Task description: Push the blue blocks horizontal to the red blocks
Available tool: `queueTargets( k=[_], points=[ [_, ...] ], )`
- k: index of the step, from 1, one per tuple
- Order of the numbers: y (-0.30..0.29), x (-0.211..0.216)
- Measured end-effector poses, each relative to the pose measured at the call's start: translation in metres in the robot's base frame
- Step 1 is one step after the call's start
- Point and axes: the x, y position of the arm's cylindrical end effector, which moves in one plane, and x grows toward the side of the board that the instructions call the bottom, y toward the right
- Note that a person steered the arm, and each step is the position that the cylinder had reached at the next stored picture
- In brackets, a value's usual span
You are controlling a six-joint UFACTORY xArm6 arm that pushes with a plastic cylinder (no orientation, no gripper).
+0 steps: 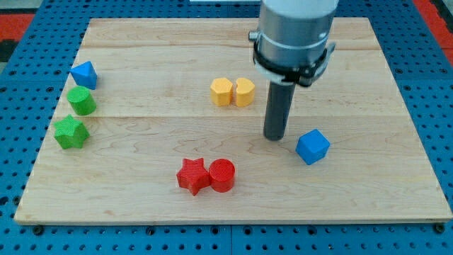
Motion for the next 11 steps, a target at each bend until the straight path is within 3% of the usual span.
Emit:
queueTargets(
  k=[2,3,5,7,8,9,11],
  points=[
    [0.091,0.058],
    [0.098,0.042],
    [-0.128,0.008],
    [-0.283,-0.155],
    [-0.336,-0.186],
    [-0.361,-0.141],
    [-0.217,-0.066]
  ],
)
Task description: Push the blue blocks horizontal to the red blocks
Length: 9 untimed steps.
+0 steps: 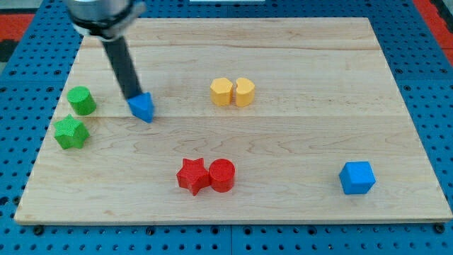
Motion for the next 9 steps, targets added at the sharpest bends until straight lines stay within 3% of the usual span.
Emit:
queueTargets(
  k=[1,2,3,4,5,6,7,8,9],
  points=[
    [0.001,-0.004],
    [-0.051,-0.001],
    [-0.011,0.035],
    [0.076,0.060],
    [0.091,0.060],
    [0.033,0.050],
    [0.063,0.009],
    [0.135,0.032],
    [0.199,0.087]
  ],
)
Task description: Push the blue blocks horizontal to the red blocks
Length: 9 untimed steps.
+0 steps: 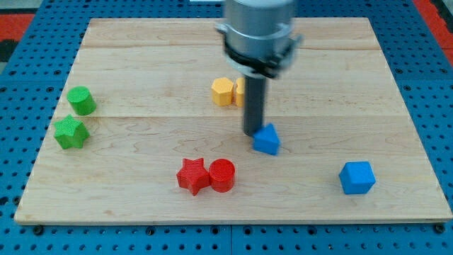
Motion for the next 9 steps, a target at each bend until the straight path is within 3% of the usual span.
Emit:
queueTargets(
  k=[1,2,4,6,9],
  points=[
    [0.066,0.039],
    [0.082,0.052],
    [0.005,0.052],
    [-0.001,0.076],
    [-0.021,0.076]
  ],
)
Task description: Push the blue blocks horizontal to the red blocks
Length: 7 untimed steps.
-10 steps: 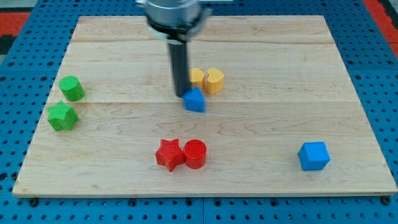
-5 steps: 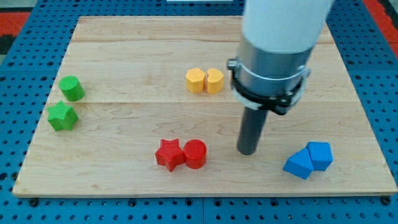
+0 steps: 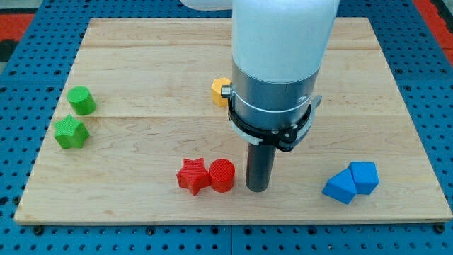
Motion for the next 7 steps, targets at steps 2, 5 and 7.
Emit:
queueTargets(
  k=[2,5,7],
  points=[
    [0.001,0.003],
    [-0.007,-0.020],
    [-0.058,-0.074]
  ],
)
